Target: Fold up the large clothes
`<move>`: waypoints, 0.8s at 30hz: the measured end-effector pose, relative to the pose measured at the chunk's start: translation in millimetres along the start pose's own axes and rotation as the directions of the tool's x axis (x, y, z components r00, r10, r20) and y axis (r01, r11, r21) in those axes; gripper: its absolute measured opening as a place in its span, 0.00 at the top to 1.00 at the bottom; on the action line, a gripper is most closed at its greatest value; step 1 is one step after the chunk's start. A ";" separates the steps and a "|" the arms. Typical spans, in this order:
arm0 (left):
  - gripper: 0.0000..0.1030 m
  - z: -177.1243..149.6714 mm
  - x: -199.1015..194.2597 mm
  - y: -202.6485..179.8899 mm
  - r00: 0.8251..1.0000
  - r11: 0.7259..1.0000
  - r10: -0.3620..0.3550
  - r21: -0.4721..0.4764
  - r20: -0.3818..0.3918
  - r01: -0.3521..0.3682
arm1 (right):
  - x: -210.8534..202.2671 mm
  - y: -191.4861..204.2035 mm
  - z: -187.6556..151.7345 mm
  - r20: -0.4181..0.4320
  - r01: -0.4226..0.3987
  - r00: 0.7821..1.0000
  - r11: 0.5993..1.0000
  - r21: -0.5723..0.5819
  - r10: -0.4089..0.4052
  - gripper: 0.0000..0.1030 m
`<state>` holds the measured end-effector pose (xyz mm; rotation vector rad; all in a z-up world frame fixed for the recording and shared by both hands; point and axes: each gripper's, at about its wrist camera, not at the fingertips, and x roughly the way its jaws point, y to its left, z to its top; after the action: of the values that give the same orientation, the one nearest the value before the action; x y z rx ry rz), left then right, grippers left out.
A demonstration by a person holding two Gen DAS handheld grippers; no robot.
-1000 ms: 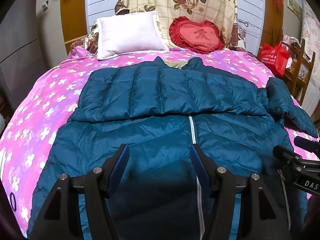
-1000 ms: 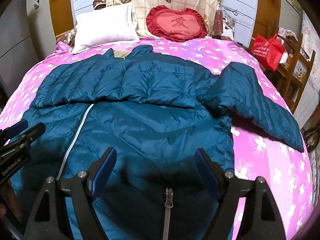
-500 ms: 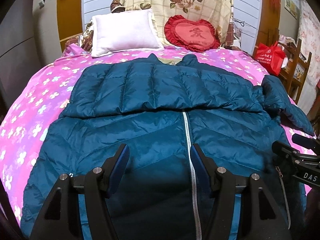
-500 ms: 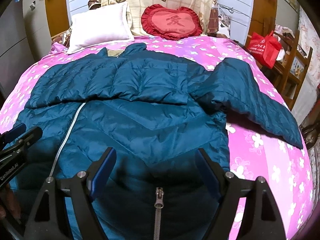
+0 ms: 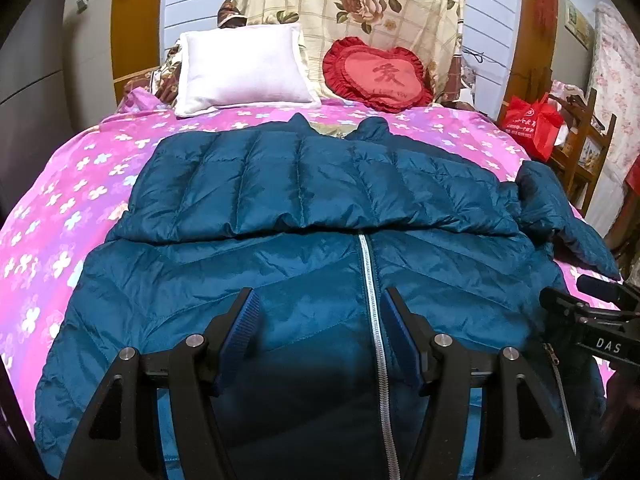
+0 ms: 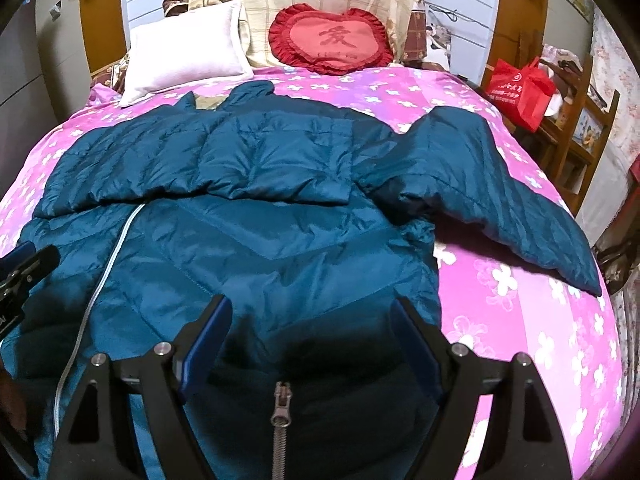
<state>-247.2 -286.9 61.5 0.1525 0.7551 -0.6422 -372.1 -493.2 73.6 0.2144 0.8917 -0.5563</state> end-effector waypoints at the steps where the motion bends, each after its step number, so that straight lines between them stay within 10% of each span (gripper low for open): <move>1: 0.59 0.3 0.8 0.4 1.000 1.000 0.000 0.000 0.000 0.000 | 0.6 -0.9 0.2 -0.001 0.001 1.000 1.000 0.002 -0.001 0.18; 24: 0.59 2.9 10.6 9.2 1.000 1.000 0.007 -0.019 -0.011 -0.007 | -6.5 -58.4 28.5 0.051 0.015 0.998 0.995 0.094 -0.020 0.18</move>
<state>-234.2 -285.8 55.6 0.1411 0.7705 -0.6279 -387.7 -551.2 99.2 0.2764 0.8183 -0.6178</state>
